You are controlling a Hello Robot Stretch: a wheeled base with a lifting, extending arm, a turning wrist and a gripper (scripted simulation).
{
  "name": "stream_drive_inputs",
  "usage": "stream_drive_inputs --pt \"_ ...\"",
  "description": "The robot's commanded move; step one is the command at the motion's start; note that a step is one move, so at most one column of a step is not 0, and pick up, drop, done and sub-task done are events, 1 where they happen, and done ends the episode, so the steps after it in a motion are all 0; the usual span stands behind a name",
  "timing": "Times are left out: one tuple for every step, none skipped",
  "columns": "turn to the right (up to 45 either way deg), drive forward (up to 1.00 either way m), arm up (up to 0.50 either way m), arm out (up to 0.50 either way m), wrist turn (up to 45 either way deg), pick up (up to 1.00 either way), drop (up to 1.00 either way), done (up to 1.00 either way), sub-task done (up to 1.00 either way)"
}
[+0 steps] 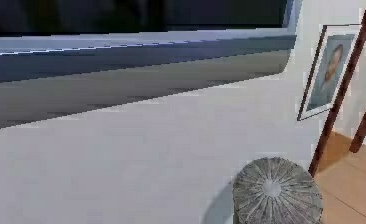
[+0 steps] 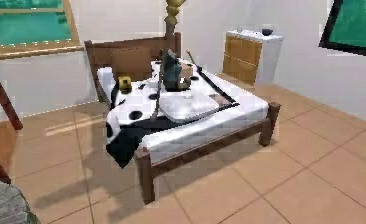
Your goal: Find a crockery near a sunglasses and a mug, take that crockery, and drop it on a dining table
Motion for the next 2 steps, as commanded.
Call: stream_drive_inputs --pt "45.0 0.0 0.0 0.0 0.0 0.0 0.0 0.0 0.0" --pt "45.0 0.0 0.0 0.0 0.0 0.0 0.0 0.0 0.0"
